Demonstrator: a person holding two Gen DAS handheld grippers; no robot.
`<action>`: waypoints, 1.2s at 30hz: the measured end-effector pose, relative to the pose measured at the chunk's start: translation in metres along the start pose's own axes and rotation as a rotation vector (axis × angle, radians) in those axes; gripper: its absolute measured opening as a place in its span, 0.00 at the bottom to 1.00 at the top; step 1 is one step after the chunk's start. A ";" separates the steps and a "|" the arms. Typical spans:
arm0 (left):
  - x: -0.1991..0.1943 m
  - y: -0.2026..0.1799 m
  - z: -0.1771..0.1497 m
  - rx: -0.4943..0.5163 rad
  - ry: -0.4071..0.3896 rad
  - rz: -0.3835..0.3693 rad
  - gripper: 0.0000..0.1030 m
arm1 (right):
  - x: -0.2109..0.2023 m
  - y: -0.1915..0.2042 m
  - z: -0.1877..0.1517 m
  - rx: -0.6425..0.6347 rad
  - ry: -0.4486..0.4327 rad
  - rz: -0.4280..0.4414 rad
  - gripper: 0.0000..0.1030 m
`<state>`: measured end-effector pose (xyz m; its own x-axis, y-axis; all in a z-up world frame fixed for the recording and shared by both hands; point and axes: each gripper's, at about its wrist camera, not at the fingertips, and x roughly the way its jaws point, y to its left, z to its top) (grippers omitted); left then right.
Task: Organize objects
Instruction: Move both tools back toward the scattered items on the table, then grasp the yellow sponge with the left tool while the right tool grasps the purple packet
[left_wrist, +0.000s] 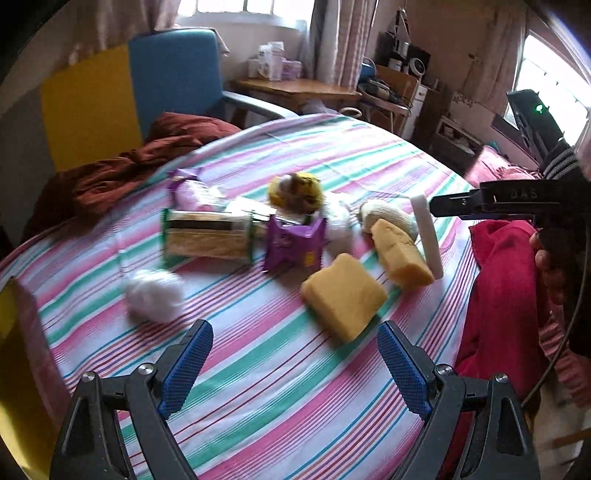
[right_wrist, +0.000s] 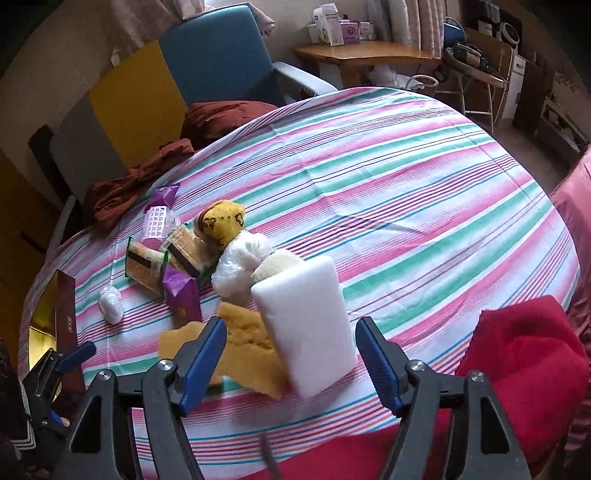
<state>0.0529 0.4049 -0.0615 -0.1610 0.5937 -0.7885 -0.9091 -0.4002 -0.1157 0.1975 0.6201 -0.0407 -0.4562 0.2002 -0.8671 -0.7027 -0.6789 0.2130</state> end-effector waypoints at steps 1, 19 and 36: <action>0.005 -0.003 0.003 0.000 0.005 -0.008 0.88 | 0.001 -0.001 0.001 -0.004 0.003 0.003 0.72; 0.084 -0.017 0.030 -0.146 0.125 -0.041 0.75 | -0.025 0.011 0.011 -0.012 -0.113 0.051 0.72; 0.019 0.048 -0.035 -0.198 0.037 -0.076 0.54 | 0.059 0.118 0.009 -0.157 0.126 0.073 0.71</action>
<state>0.0195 0.3723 -0.1033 -0.0773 0.6031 -0.7939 -0.8241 -0.4869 -0.2896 0.0834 0.5581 -0.0625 -0.4236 0.0634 -0.9036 -0.5725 -0.7918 0.2128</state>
